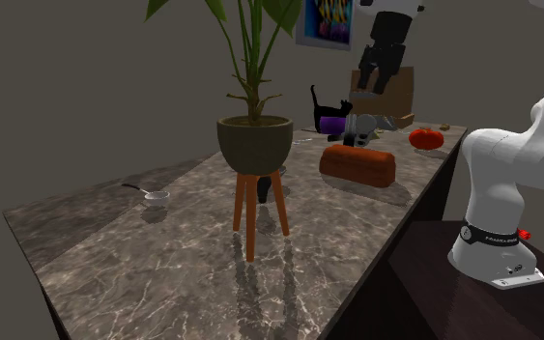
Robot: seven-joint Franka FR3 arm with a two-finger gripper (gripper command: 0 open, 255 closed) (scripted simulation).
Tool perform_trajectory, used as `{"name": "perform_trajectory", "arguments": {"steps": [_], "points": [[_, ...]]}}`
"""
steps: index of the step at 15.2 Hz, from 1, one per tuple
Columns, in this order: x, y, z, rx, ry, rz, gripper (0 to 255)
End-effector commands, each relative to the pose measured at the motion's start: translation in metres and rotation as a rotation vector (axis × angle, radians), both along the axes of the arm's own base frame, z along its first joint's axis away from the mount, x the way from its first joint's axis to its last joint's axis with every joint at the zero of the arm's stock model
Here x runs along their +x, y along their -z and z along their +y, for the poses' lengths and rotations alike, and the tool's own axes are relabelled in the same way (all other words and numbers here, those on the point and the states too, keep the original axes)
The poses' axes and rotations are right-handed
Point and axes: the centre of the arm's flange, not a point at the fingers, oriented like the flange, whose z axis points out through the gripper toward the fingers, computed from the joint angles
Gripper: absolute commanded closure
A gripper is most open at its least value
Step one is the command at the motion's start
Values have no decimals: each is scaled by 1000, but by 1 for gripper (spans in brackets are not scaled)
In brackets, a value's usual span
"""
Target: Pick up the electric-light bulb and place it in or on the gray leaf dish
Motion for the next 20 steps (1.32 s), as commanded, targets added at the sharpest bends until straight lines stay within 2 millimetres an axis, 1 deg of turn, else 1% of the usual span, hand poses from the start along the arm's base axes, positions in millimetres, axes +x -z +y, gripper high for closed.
{"name": "perform_trajectory", "arguments": {"steps": [1, 11, 20], "points": [[0, 0, 0, 0, 0, 0, 0], [91, 92, -8, 15, 128, -36, 0], [175, 171, -24, 28, 243, -68, 0]]}}
